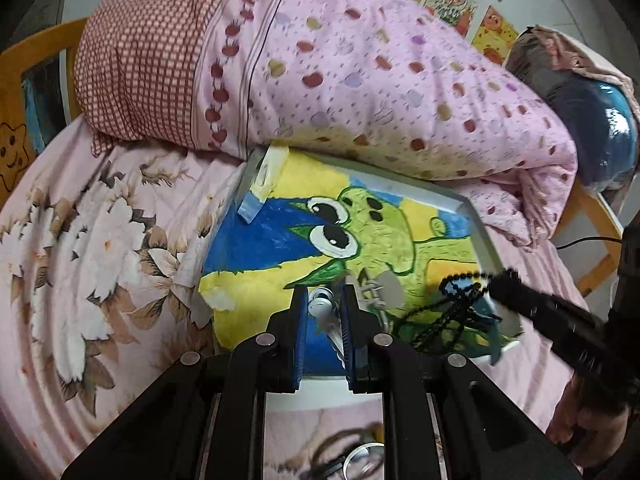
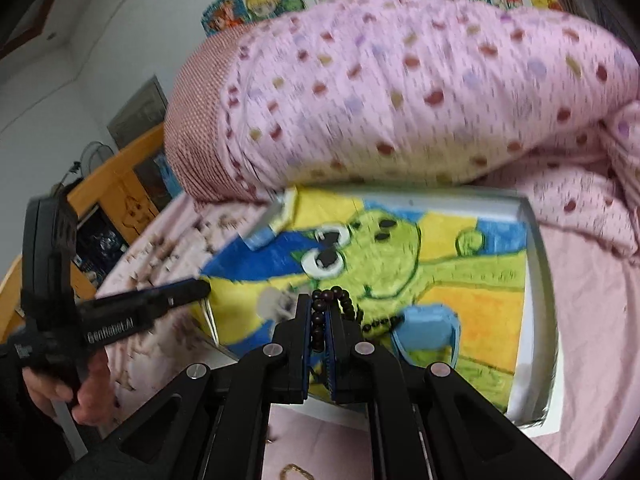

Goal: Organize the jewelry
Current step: 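Carry the white clip into the tray with the left tool while the right tool carries the necklace there, then open both tools and lift them away from the tray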

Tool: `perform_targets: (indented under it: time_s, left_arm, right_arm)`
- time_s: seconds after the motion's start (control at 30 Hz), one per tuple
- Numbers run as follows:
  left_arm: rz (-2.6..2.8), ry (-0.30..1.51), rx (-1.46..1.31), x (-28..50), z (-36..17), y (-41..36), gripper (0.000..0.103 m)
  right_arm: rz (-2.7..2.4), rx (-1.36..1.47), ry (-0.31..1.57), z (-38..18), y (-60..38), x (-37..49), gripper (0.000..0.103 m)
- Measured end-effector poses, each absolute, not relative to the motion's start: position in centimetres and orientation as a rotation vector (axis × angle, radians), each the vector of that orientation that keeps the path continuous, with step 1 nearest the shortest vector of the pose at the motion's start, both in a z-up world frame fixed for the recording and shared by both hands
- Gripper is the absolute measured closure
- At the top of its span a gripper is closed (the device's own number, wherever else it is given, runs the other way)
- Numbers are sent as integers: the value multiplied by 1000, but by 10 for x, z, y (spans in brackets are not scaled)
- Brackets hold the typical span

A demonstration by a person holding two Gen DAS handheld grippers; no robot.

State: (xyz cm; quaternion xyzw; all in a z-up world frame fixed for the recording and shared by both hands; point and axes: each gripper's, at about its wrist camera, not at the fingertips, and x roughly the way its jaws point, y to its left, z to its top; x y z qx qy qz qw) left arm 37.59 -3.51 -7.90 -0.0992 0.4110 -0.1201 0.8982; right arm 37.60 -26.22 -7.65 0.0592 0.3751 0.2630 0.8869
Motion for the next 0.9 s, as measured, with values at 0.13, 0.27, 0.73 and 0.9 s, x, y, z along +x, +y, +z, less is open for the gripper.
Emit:
perform_targets:
  time_s: [0.13,0.27,0.73,0.9]
  left_arm:
    - [-246,874,-181,381,-92,-37,90]
    - [-239,901,-164,384,-104,-40,90]
    - [-197,944,-188,377,-106,-35,45]
    - [-166,887,-198,361,-89,-30,32]
  right_arm:
    - [533,112,818,-93,-262,373,96]
    - [510,92,841,-105,-264,367,96]
    - [435,59,761,-97,-272,334,55]
    - [409,86,678,-77,-282,318,30]
